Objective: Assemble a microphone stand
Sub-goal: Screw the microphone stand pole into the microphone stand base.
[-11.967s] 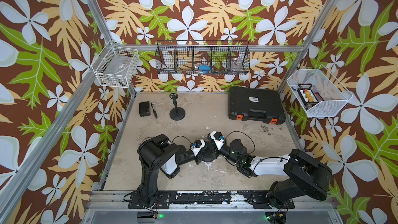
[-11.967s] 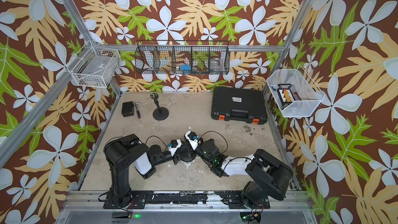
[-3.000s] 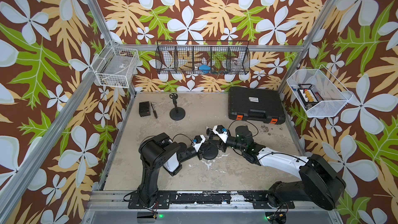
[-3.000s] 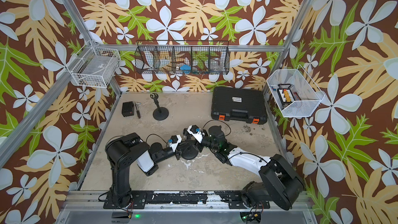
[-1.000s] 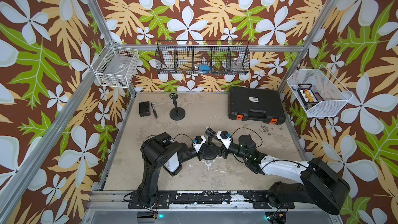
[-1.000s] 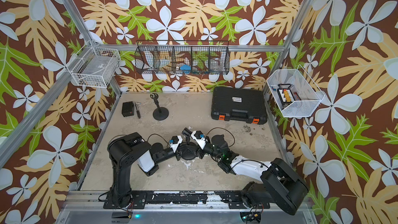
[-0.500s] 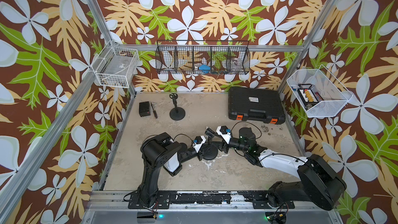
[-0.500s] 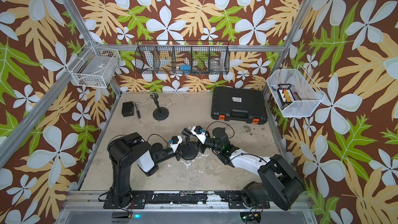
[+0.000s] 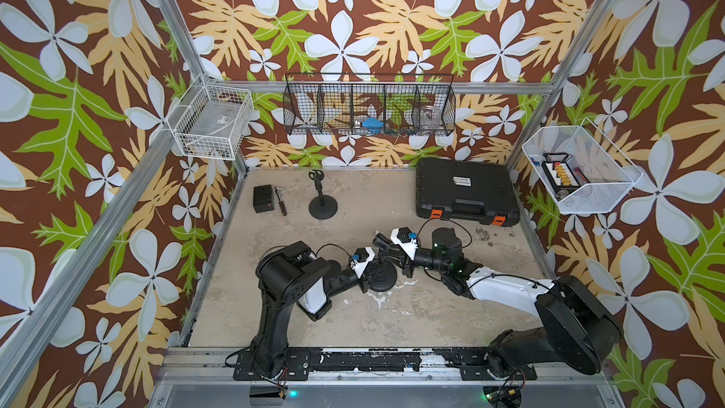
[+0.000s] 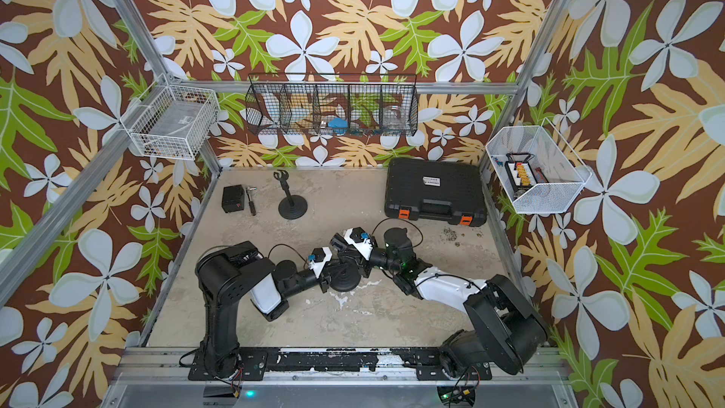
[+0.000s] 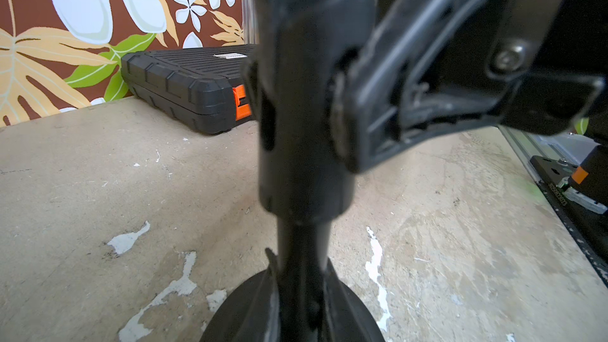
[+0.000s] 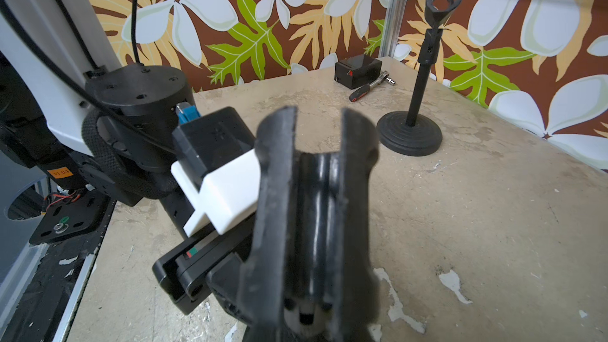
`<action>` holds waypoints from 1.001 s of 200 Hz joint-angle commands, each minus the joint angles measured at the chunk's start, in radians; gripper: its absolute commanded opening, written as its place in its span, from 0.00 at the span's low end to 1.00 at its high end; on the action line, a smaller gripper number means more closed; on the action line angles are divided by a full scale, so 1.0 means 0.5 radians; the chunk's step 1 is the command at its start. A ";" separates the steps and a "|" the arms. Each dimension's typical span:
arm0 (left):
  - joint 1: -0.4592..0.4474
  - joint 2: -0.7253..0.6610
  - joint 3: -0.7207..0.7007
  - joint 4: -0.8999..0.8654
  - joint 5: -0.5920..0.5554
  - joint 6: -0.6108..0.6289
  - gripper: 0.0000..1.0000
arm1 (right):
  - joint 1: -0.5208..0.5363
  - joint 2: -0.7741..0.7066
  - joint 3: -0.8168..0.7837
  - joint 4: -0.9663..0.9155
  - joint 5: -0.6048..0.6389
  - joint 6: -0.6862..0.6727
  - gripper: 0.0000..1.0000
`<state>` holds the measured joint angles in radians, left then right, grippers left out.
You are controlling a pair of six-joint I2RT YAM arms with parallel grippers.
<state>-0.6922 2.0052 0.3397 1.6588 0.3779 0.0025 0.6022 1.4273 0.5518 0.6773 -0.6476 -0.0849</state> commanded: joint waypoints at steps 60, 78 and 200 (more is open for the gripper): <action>-0.002 -0.096 -0.040 0.425 0.030 -0.016 0.23 | 0.291 -0.021 -0.341 0.387 1.183 0.341 0.00; -0.002 -0.108 -0.044 0.425 0.028 -0.029 0.25 | 0.450 -0.038 -0.388 0.385 1.570 0.358 0.00; -0.002 -0.065 0.047 0.425 0.056 -0.082 0.32 | 0.723 0.046 -0.378 0.415 1.958 0.467 0.00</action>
<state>-0.6930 1.9610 0.3519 1.6470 0.3893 -0.0254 0.9623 1.4452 0.3630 1.0443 0.3271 0.1410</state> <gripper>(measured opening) 0.324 0.202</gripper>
